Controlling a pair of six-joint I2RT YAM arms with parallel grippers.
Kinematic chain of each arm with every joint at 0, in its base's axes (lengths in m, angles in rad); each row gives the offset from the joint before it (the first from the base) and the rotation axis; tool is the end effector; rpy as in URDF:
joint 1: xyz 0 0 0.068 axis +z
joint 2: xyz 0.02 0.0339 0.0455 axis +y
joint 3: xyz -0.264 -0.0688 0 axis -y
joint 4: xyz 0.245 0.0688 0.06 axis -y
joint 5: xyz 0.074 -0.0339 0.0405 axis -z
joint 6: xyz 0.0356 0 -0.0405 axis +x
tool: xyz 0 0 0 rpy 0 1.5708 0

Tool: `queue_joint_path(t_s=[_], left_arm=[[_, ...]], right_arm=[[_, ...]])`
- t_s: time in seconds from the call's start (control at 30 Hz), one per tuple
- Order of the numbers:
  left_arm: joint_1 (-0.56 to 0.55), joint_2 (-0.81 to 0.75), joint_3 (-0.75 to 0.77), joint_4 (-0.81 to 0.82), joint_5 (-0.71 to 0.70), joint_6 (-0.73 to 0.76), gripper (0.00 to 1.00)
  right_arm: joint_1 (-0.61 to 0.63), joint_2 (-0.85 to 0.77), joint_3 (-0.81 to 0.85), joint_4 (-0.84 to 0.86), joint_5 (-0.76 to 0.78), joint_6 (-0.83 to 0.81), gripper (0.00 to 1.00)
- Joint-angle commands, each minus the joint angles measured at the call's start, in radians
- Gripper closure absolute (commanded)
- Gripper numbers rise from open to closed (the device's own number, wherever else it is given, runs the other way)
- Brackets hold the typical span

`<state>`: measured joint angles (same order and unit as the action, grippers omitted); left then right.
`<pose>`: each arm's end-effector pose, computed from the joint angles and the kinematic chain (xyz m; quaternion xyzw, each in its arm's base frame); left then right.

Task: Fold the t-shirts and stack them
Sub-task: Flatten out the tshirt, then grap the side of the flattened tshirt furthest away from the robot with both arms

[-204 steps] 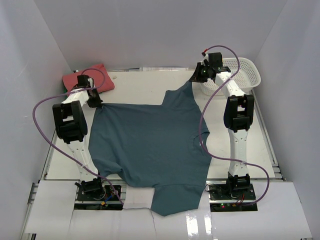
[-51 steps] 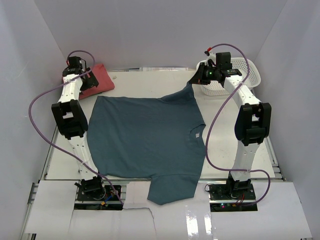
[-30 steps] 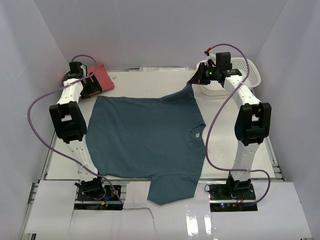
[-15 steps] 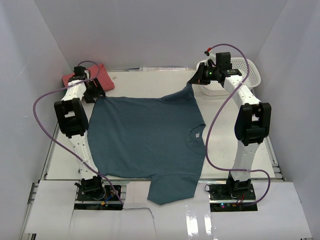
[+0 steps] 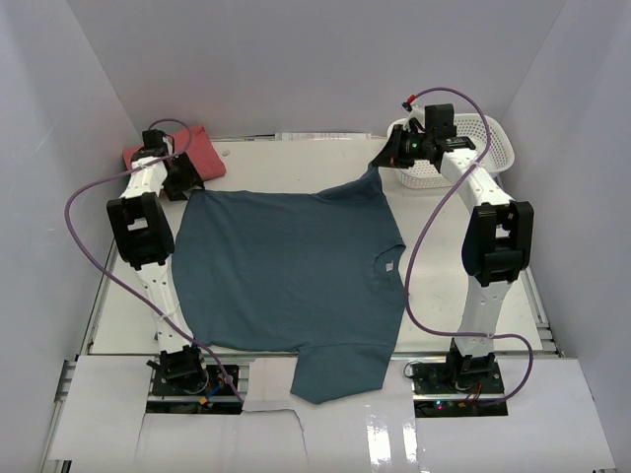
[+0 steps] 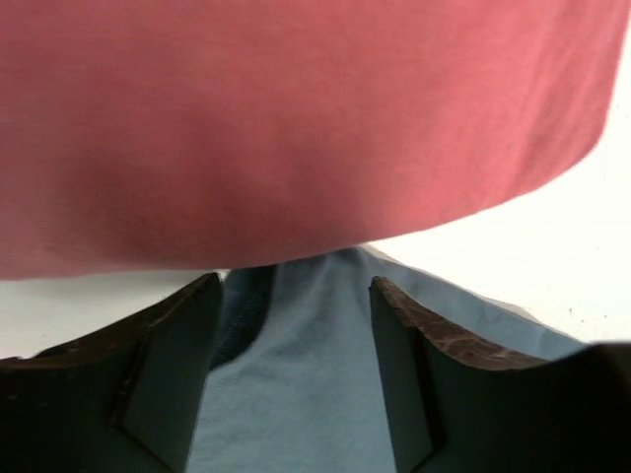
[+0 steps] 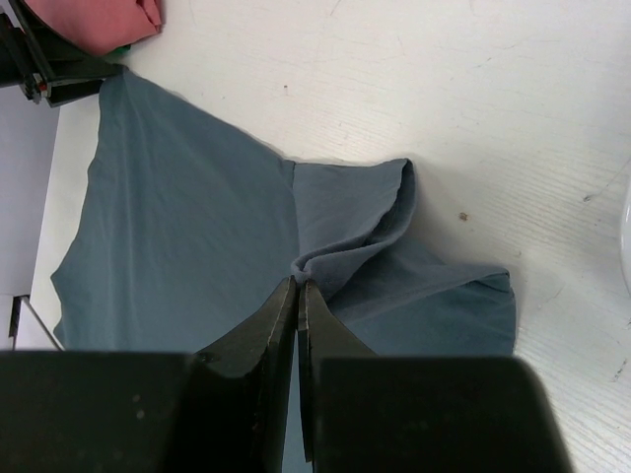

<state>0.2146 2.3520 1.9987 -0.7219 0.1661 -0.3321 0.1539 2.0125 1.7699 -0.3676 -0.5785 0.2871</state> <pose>0.4980 0.1025 0.1765 -0.2412 0.9357 -0.0946 0.2393 0.4616 0.0913 0.2921 -0.0749 0.8569 0.3437 0.3768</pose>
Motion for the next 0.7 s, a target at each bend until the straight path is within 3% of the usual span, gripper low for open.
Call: queue_joint_path(t_s=[0.0, 0.67], left_arm=[[0.029, 0.015, 0.026, 0.001, 0.007, -0.015, 0.29], [0.045, 0.082, 0.044, 0.01, 0.107, 0.007, 0.42]], right_arm=[[0.003, 0.012, 0.014, 0.001, 0.0, -0.009, 0.92], [0.003, 0.019, 0.014, -0.001, 0.0, -0.014, 0.92]])
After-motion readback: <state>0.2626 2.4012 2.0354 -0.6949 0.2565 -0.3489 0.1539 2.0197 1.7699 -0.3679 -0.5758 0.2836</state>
